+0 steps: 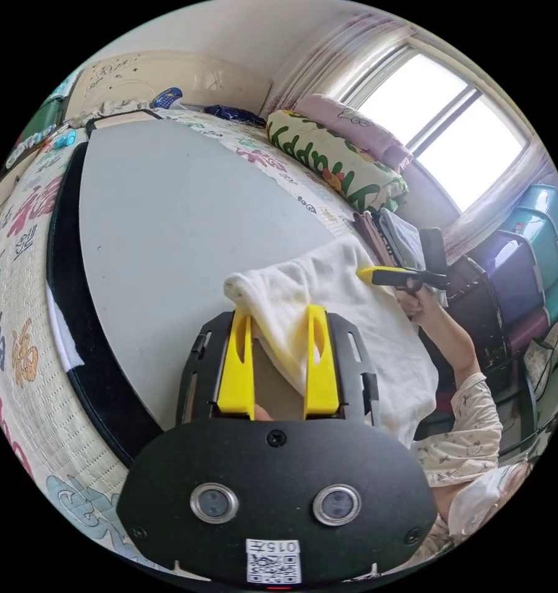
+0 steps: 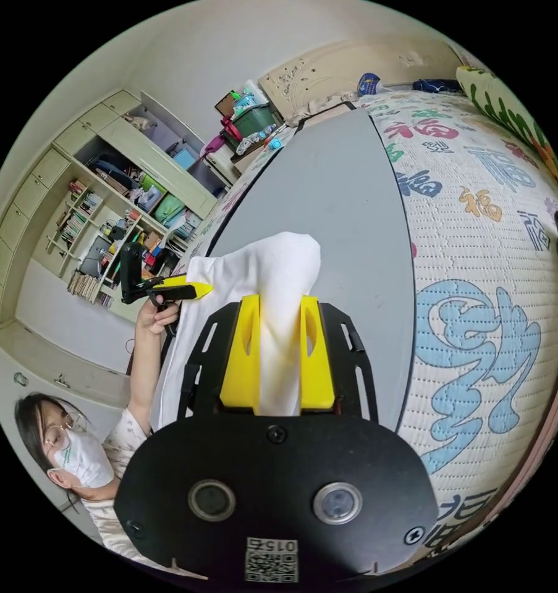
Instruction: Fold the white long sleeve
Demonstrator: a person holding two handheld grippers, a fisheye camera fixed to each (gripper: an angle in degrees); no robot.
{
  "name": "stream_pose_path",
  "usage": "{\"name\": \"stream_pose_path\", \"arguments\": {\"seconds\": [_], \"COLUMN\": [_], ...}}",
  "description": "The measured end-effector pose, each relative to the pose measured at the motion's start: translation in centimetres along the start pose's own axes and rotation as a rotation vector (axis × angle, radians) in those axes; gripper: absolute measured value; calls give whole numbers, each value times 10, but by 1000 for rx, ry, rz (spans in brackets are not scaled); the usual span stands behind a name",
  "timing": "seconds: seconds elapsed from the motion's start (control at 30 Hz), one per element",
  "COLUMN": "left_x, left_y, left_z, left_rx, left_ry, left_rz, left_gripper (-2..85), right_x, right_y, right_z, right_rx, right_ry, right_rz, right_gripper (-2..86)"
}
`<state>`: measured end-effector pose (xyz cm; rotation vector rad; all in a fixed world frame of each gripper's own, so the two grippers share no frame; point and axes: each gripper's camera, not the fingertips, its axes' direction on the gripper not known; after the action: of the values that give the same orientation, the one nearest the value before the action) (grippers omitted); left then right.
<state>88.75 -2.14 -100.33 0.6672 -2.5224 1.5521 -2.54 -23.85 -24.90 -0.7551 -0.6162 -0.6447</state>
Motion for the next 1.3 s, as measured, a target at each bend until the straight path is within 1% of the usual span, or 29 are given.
{"name": "stream_pose_path", "arguments": {"seconds": [0.03,0.1,0.17,0.2,0.27,0.3,0.37,0.4,0.47,0.57,0.67,0.73,0.83,0.93,1.03,1.1,1.13,1.17,1.23,1.3], "left_x": [-16,-24,0,11,67,82,152,170,240,313,357,370,367,342,294,258,234,213,192,185], "left_y": [4,7,14,16,17,16,8,6,-2,-23,-64,-97,-168,-242,-312,-344,-359,-368,-375,-384], "left_z": [-32,-88,-182,-206,-298,-320,-404,-424,-493,-549,-580,-588,-583,-555,-510,-477,-463,-461,-472,-487], "left_rx": [44,121,257,286,394,413,482,498,557,616,651,652,597,507,444,482,495,497,488,473], "left_ry": [21,60,90,81,48,55,85,91,113,130,167,202,264,288,240,123,2,-67,-38,-24], "left_rz": [9,46,150,178,290,316,426,454,566,664,688,684,634,559,474,395,318,256,244,277], "left_gripper": [89,78,74,73,71,71,70,69,69,68,68,68,68,69,76,88,93,95,95,95], "right_x": [-11,-29,-56,-65,-106,-116,-148,-154,-175,-189,-188,-177,-141,-90,-24,19,45,61,69,68], "right_y": [13,36,68,77,119,132,189,203,254,304,332,341,341,321,282,253,236,225,217,208], "right_z": [-8,-30,-80,-95,-161,-178,-246,-262,-321,-384,-431,-450,-464,-455,-426,-400,-384,-372,-359,-344], "right_rx": [33,97,197,218,323,356,492,526,641,746,784,802,795,724,642,599,576,596,652,678], "right_ry": [9,6,-38,-39,10,23,55,67,154,252,340,390,451,507,582,664,733,810,885,943], "right_rz": [-30,-73,-126,-147,-267,-293,-382,-402,-467,-481,-459,-438,-355,-259,-174,-117,-37,25,28,-75], "right_gripper": [88,83,80,79,78,78,78,78,77,77,78,78,79,80,83,88,86,78,30,16]}}
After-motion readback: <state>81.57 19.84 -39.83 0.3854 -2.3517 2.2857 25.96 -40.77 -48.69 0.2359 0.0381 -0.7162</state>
